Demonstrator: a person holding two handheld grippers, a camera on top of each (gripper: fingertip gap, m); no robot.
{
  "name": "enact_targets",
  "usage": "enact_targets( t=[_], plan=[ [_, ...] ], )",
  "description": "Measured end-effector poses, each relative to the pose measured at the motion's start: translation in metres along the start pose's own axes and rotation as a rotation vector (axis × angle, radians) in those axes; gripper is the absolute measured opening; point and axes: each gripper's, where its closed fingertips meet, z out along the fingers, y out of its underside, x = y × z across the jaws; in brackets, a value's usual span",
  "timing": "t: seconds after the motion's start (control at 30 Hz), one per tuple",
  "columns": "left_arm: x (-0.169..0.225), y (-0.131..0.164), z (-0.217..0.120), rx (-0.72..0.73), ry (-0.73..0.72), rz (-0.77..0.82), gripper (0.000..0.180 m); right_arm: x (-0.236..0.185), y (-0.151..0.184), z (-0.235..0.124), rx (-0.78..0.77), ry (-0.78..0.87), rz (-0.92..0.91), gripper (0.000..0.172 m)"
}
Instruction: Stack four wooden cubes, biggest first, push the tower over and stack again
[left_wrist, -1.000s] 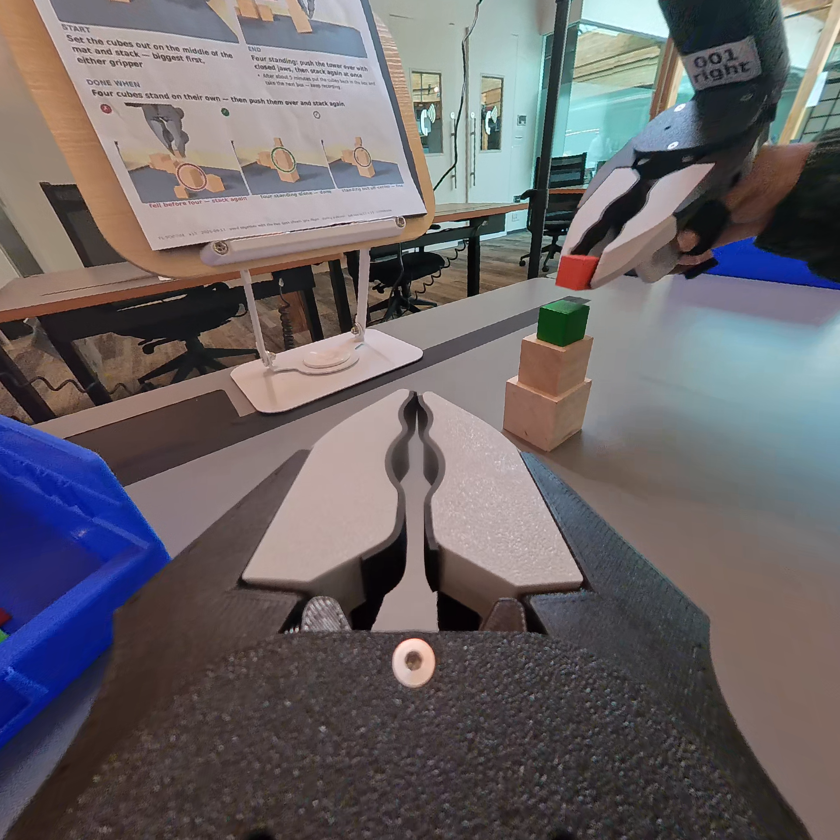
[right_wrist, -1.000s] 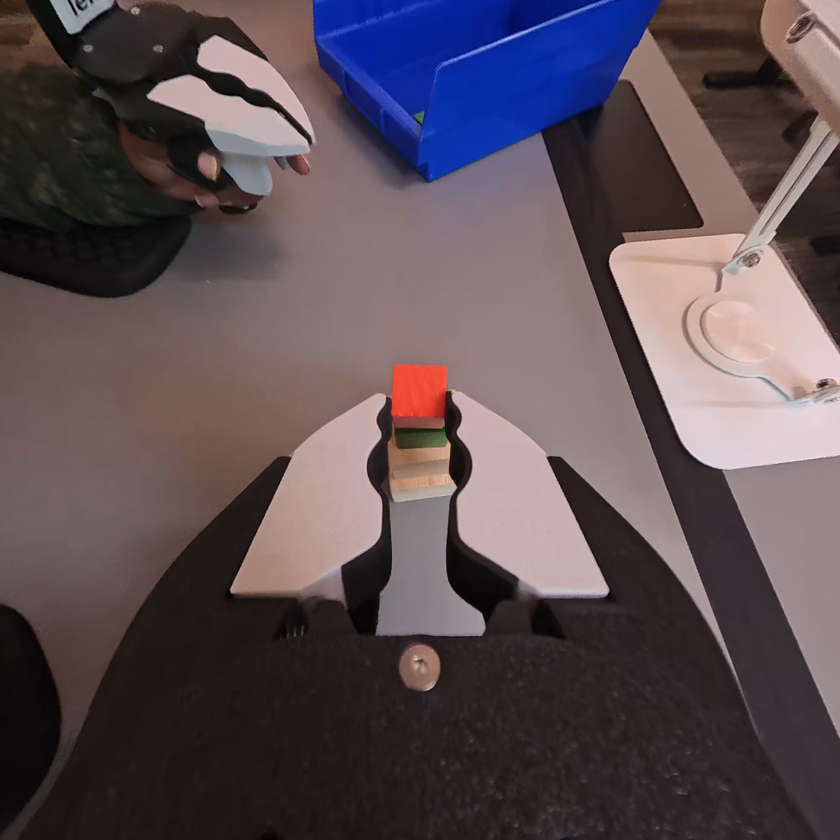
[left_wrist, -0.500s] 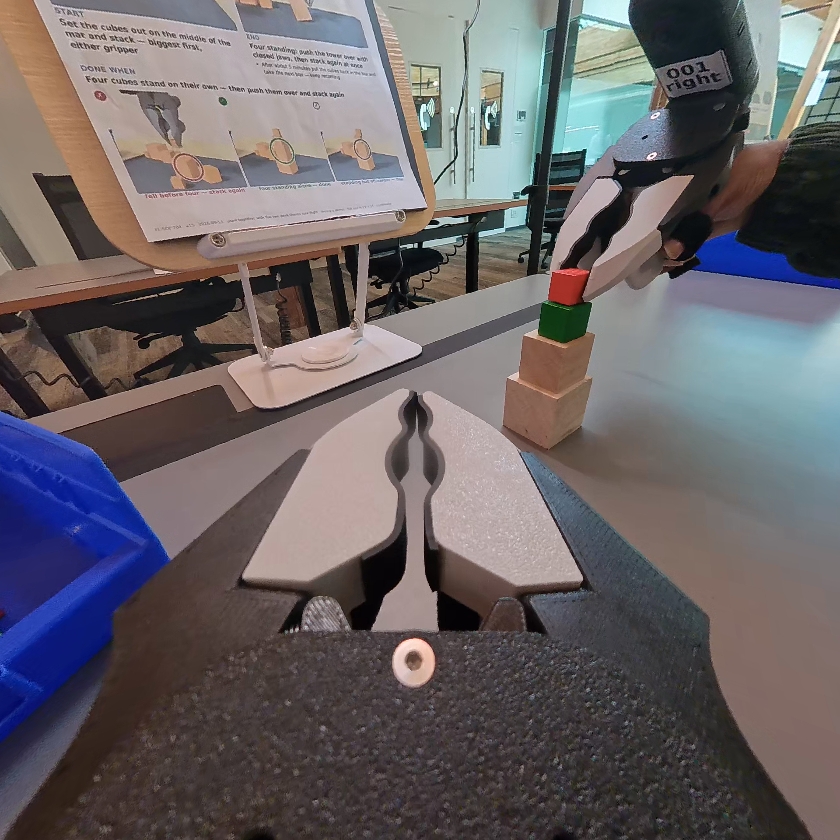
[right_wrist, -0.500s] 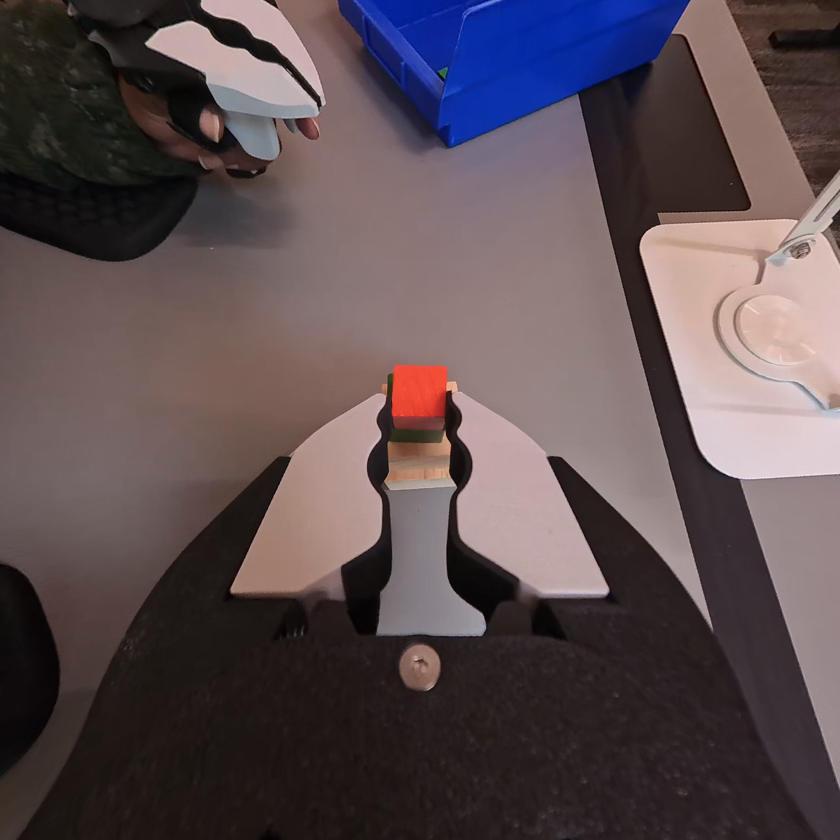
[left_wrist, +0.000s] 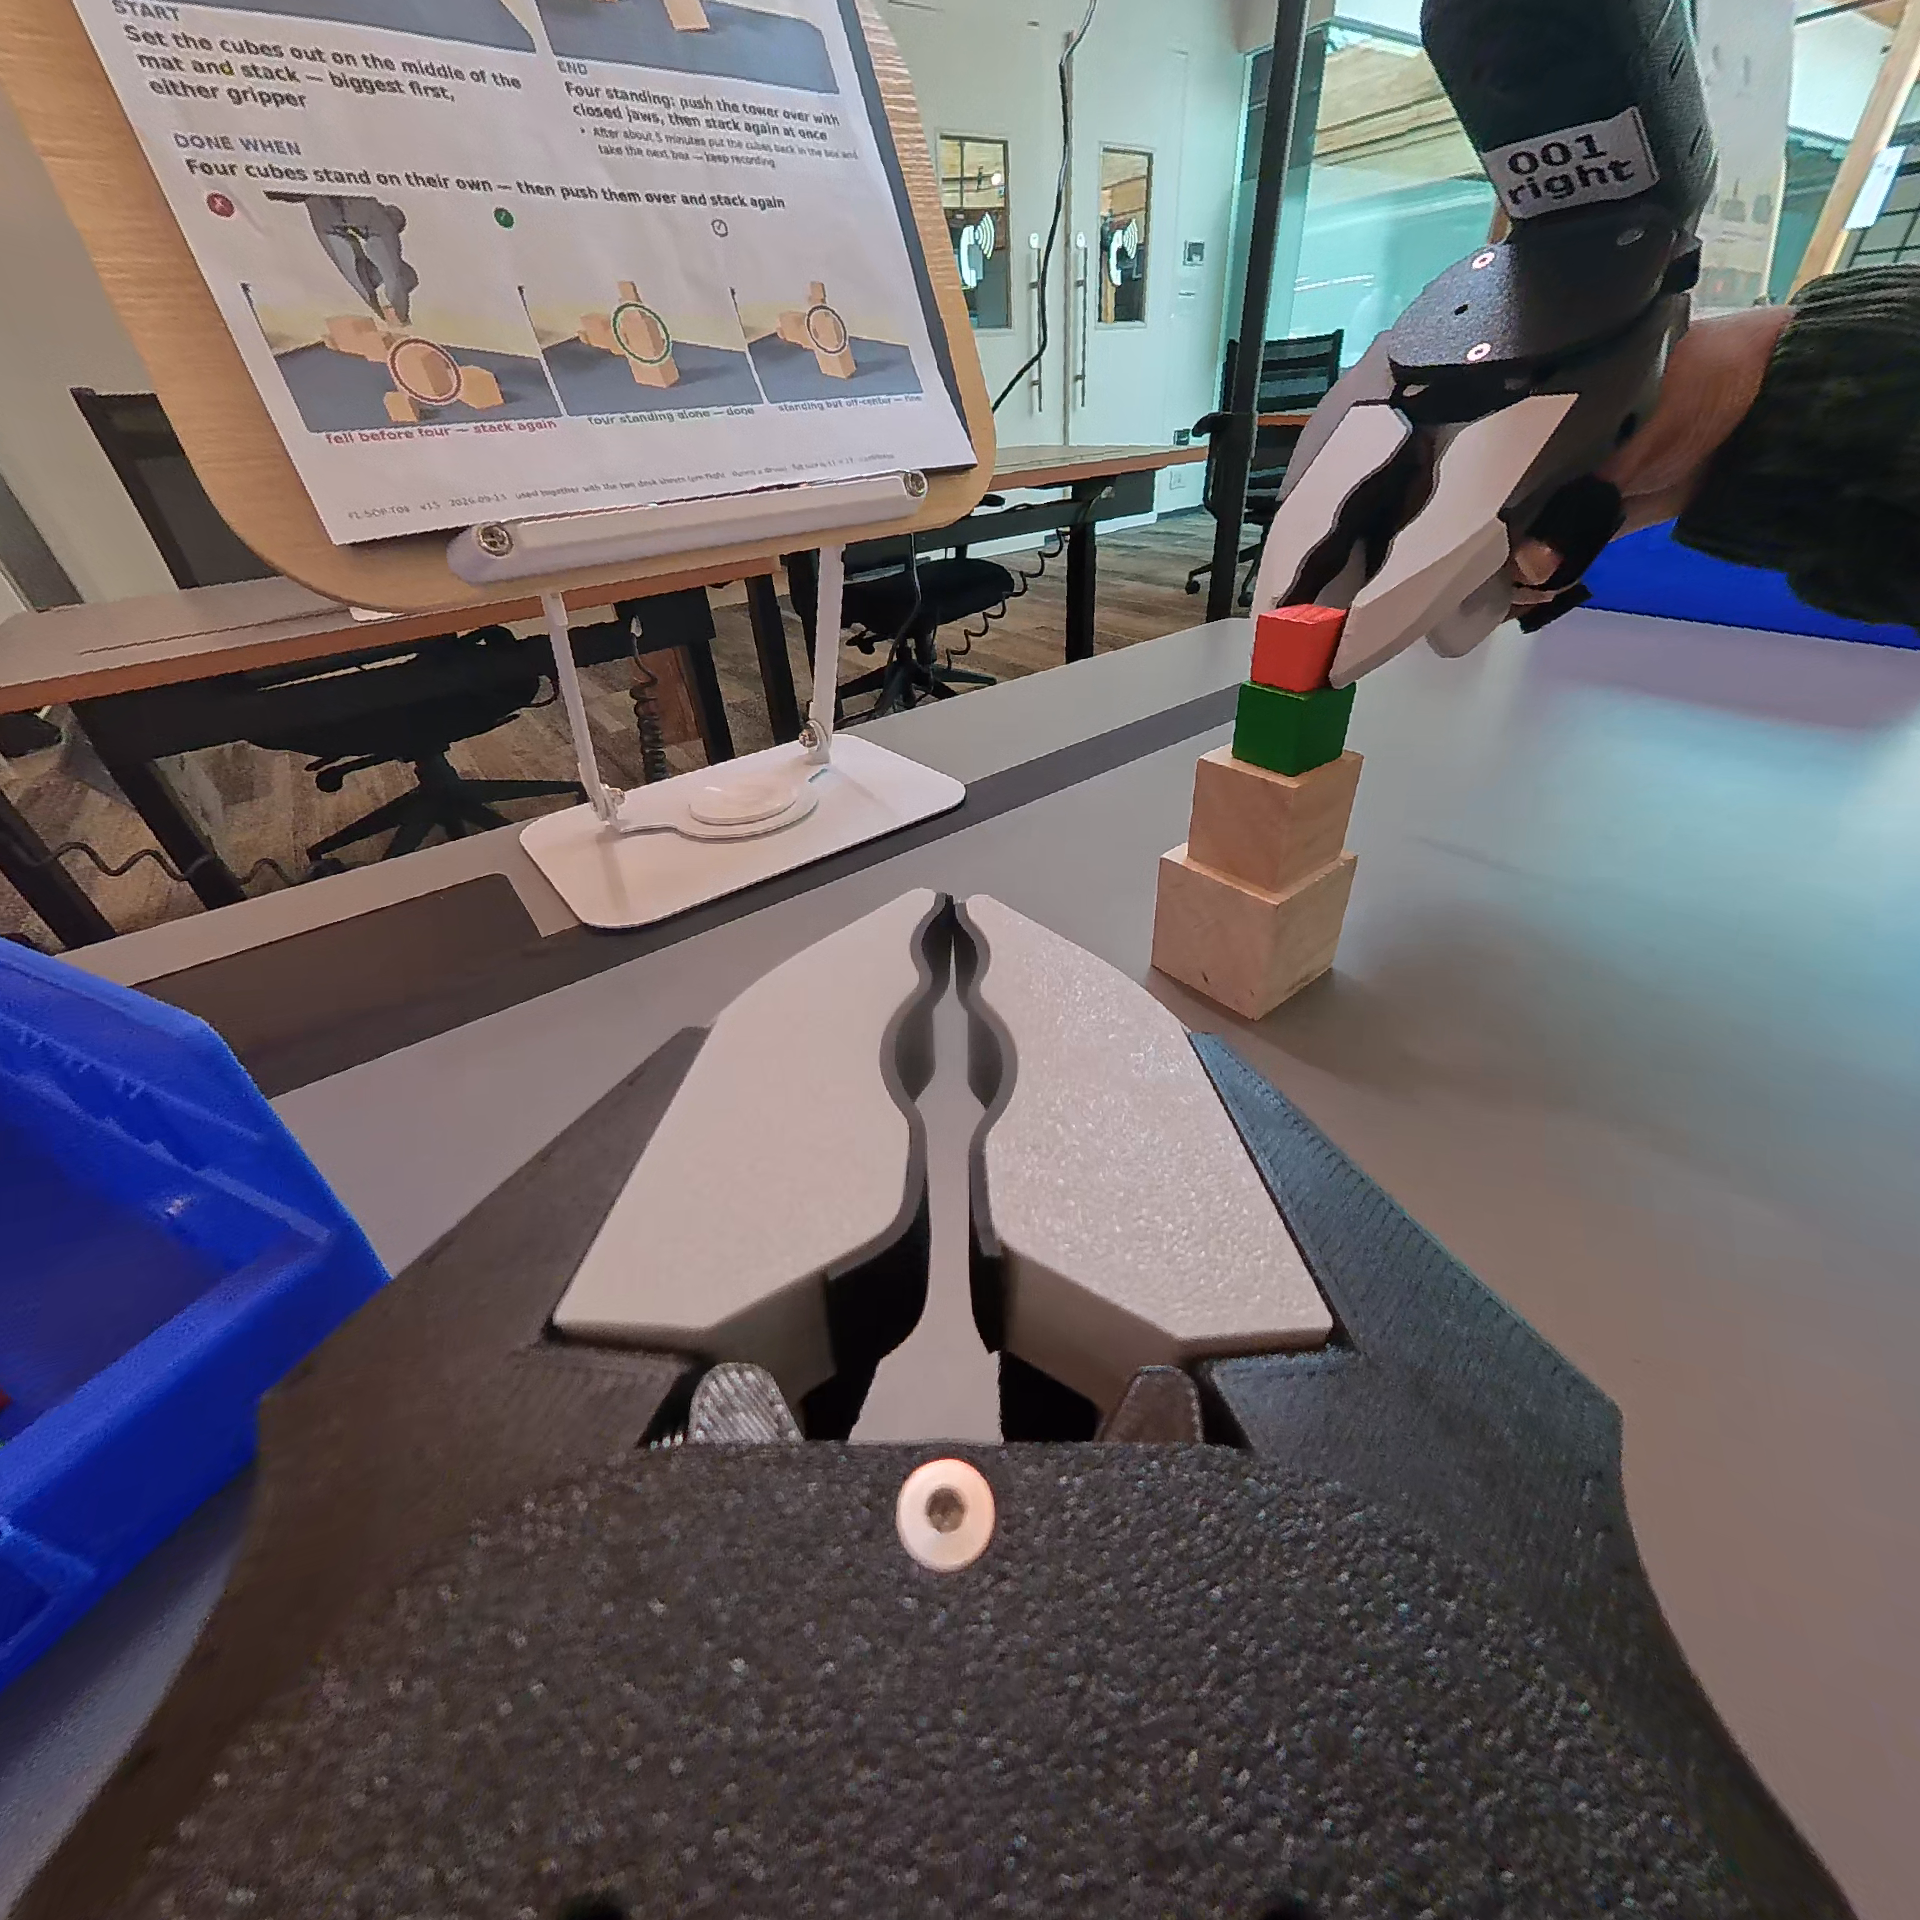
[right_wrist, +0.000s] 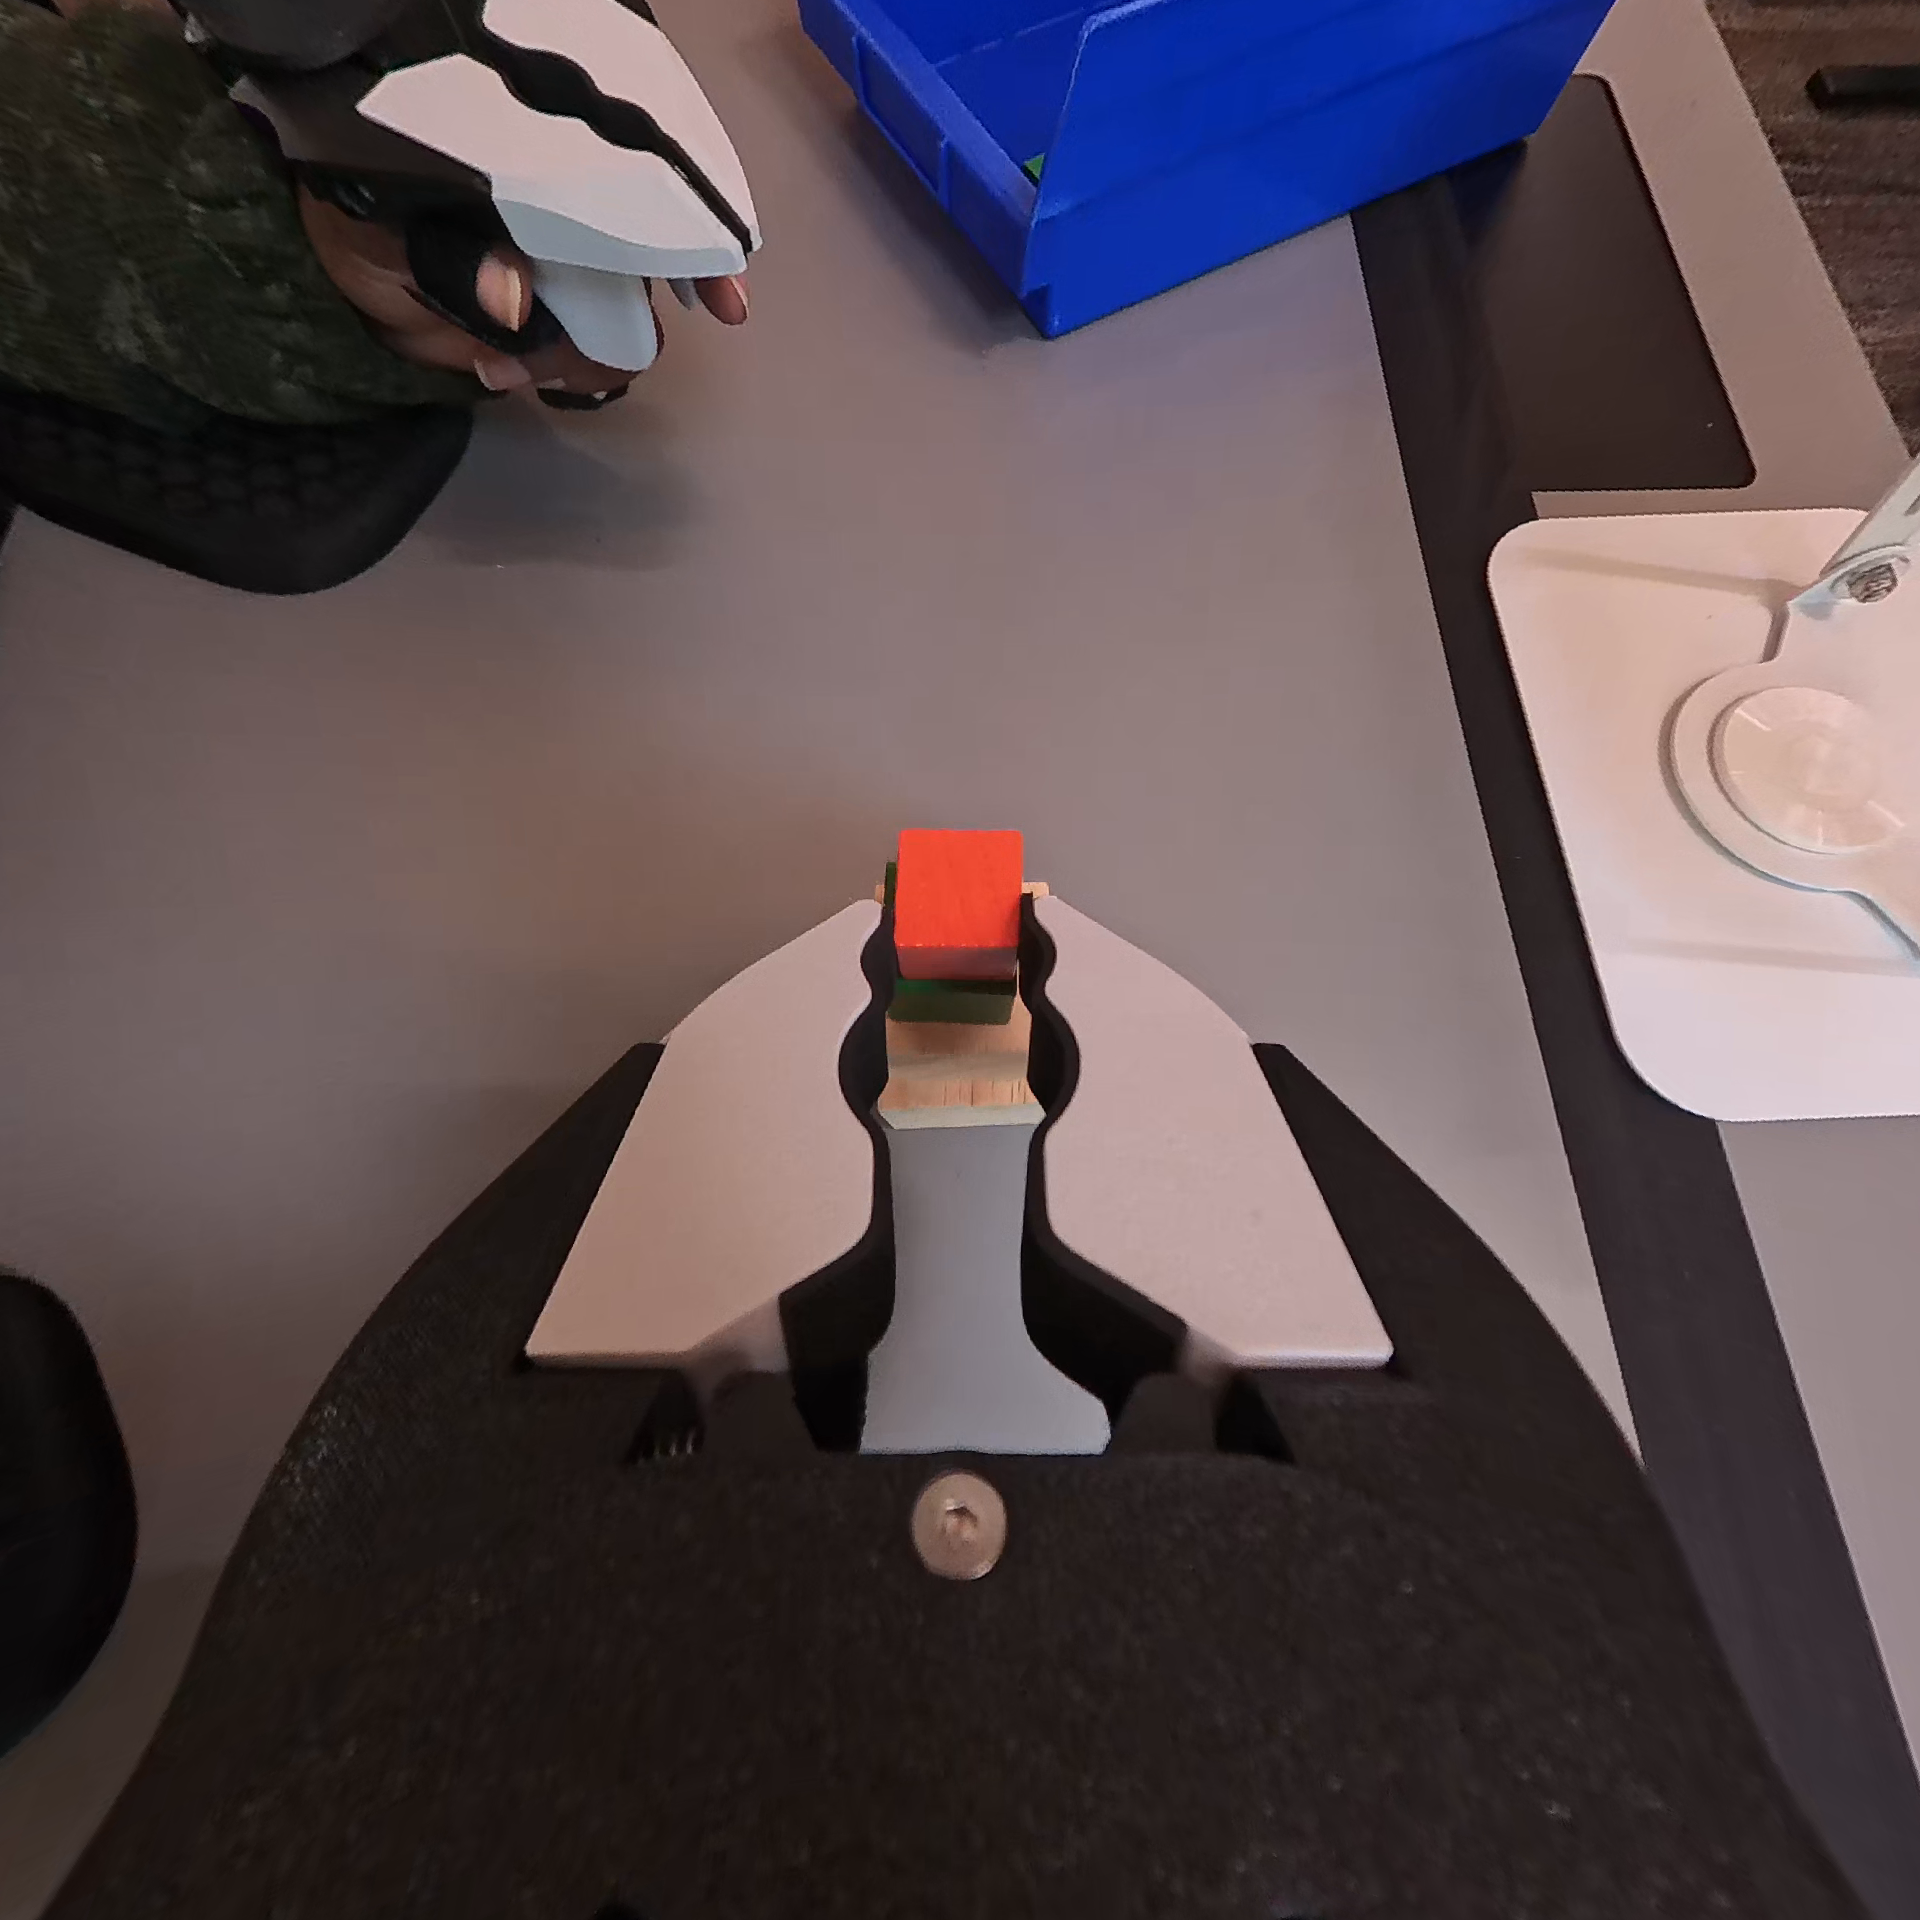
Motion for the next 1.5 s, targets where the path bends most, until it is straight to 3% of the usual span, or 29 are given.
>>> enact_targets(
  t=[0.4, 0.57, 0.77, 1.0, 1.27, 1.5],
  plan=[
    [0.0, 0.001, 0.0, -0.003, 0.004, -0.002, 0.0, -0.001, 0.0, 0.0, 0.01, 0.008, 0.0, 0.026],
    [-0.001, -0.002, -0.001, 0.008, -0.007, -0.005, 0.0, -0.003, -0.011, -0.012, 0.108, 0.083, 0.023, 0.03],
    [-0.003, -0.006, -0.003, 0.021, -0.013, -0.014, 0.0, -0.006, -0.011, -0.038, 0.291, 0.343, 0.106, 0.028],
    [-0.005, -0.007, -0.004, 0.022, -0.036, -0.028, 0.0, -0.012, 0.025, -0.06, 0.362, 0.718, 0.256, 0.0],
    [-0.009, -0.007, -0.003, 0.024, -0.066, -0.021, 0.0, -0.005, 0.062, -0.059, 0.365, 0.981, 0.531, 0.001],
    [-0.014, -0.01, -0.006, 0.032, -0.089, -0.028, 0.0, 0.013, 0.082, -0.05, 0.392, 1.137, 0.512, 0.001]
  ],
)
